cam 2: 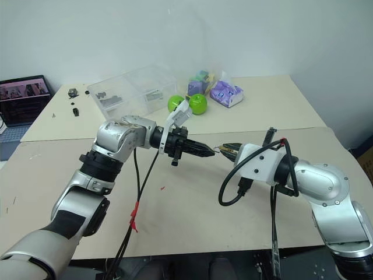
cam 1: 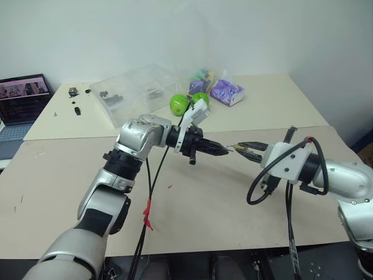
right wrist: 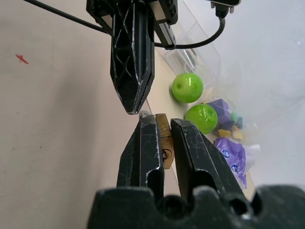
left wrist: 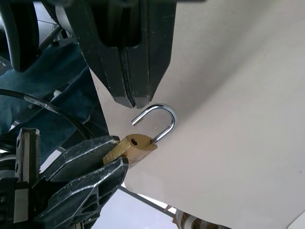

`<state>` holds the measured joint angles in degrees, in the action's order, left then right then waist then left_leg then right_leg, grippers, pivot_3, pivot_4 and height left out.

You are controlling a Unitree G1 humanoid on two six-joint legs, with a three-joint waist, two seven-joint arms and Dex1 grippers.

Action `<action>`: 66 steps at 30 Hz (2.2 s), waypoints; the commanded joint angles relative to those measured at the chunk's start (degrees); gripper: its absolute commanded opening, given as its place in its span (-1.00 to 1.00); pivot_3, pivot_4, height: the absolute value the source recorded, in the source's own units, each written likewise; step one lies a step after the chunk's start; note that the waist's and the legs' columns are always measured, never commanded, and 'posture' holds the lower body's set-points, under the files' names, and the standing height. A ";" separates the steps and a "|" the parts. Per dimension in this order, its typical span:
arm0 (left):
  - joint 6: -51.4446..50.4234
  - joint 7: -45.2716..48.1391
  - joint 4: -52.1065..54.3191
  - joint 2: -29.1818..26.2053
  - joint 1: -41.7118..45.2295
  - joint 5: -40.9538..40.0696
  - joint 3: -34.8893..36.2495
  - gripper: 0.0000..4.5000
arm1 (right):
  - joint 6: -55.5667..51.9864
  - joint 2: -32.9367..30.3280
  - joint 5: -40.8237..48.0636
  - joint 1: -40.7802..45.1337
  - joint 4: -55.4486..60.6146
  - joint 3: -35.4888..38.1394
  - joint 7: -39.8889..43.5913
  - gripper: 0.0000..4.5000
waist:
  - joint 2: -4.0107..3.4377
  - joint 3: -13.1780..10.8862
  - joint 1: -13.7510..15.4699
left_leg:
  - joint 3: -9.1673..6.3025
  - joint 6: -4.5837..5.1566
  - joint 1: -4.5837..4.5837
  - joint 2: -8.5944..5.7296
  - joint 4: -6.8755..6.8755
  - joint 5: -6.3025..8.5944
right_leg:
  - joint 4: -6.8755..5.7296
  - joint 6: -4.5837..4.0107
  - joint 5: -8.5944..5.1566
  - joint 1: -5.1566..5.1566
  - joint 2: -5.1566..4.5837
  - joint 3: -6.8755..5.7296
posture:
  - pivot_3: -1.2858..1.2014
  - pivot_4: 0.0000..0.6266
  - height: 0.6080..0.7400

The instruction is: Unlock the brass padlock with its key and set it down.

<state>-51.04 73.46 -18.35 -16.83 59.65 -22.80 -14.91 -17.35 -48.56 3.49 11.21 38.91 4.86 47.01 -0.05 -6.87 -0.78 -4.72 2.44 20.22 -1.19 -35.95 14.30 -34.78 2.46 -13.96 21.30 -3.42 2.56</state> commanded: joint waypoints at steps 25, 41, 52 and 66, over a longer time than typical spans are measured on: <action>3.50 0.69 -1.33 0.56 1.99 -0.27 0.34 -0.99 | -6.16 1.21 4.38 6.98 5.56 0.58 -2.84 -0.90 | 0.00 -0.01 0.00 | -0.01 0.00 0.01 0.00 0.01 0.00 | 0.02 0.00 0.00 0.01 0.00 0.00 | 0.03 -0.52 1.00; 2.96 0.86 -0.27 -0.11 1.68 -0.43 0.44 -0.99 | -12.75 1.43 9.50 5.05 7.54 2.31 -4.19 -0.90 | 0.00 -0.01 -0.03 | -0.01 0.00 0.01 0.01 0.02 0.00 | 0.01 0.00 0.00 0.03 0.00 0.00 | 0.03 -0.52 1.00; 0.31 -1.32 3.06 -2.16 0.87 -1.33 2.23 -0.99 | -7.01 0.42 8.22 3.19 0.83 2.66 -2.85 -0.90 | 0.01 -0.01 -0.07 | -0.01 0.00 0.00 0.01 0.02 0.00 | 0.01 0.00 0.00 0.03 0.00 0.00 | 0.03 -0.52 1.00; 3.65 -4.24 9.10 -11.74 -5.77 -0.07 4.16 -0.07 | 0.17 2.34 7.93 8.64 -9.66 -3.55 0.12 -0.90 | 0.00 -0.01 -0.22 | -0.01 0.00 -0.02 0.04 0.06 0.00 | -0.04 -0.01 0.00 0.11 0.00 0.06 | 0.03 -0.52 1.00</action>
<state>-48.61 68.75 -12.16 -27.52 53.48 -22.03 -12.41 -19.15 -46.57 11.41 18.09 28.94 2.03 46.73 -0.05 -6.88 -1.00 -4.74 2.44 20.20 -1.14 -35.88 14.30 -34.83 2.45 -13.96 21.41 -3.40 2.61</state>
